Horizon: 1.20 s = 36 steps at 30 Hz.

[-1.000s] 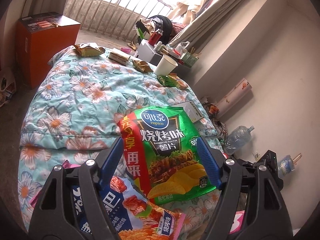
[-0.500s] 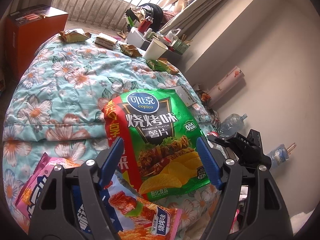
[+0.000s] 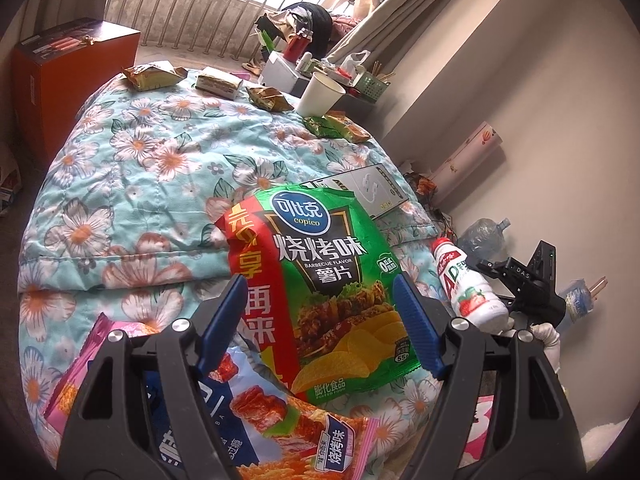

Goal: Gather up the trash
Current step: 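Grasp the green chip bag with the left gripper while the right grasps the white milk bottle, then grasp the white cable box with the left gripper above the chip bag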

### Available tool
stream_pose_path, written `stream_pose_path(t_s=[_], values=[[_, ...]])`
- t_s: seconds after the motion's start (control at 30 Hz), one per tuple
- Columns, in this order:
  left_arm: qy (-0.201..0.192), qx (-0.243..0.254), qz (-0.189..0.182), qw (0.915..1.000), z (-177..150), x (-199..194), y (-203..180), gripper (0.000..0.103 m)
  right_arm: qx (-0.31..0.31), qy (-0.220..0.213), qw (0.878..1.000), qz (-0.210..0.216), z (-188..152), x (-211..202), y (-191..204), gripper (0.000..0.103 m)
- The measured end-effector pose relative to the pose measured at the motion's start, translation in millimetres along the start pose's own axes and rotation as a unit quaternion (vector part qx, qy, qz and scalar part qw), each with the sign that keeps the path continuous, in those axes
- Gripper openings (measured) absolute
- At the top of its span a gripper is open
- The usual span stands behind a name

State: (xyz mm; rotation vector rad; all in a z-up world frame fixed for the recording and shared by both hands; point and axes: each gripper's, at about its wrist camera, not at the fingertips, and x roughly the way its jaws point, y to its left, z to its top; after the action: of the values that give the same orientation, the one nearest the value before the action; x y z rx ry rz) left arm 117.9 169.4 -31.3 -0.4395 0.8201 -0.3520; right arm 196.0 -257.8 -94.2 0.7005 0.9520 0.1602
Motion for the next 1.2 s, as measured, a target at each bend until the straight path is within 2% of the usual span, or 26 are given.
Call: stream_pose_path(t_s=[0.17,0.3,0.4,0.5,0.6,0.77,0.83,0.93,1.2], values=[[0.017,0.038,-0.004,0.9991,21,8,-24,0.071,0.007,0.022,1.000,0.007,-1,10,-6,0.062],[0.058,0.121,-0.010,0.9909,53,24,-64,0.082,0.010,0.039,0.999,0.028,-7,15,-8,0.065],[0.101,0.184,-0.022,0.9774,77,55,-89,0.083,0.016,0.049,0.998,0.043,-9,15,-12,0.066],[0.147,0.235,-0.003,0.9608,97,102,-108,0.083,0.023,0.054,0.997,0.058,-12,13,-17,0.067],[0.207,0.262,-0.010,0.9425,113,158,-119,0.083,0.022,0.057,0.996,0.066,-13,11,-19,0.068],[0.275,0.296,0.034,0.9143,123,237,-126,0.083,0.036,0.054,0.995,0.078,-14,9,-26,0.068],[0.294,0.295,0.040,0.9083,126,258,-125,0.083,0.038,0.056,0.994,0.084,-15,9,-27,0.068],[0.310,0.289,0.041,0.9048,130,276,-124,0.083,0.038,0.058,0.993,0.092,-15,10,-29,0.068],[0.337,0.341,0.056,0.8760,125,303,-137,0.084,0.036,0.065,0.992,0.106,-15,12,-33,0.068]])
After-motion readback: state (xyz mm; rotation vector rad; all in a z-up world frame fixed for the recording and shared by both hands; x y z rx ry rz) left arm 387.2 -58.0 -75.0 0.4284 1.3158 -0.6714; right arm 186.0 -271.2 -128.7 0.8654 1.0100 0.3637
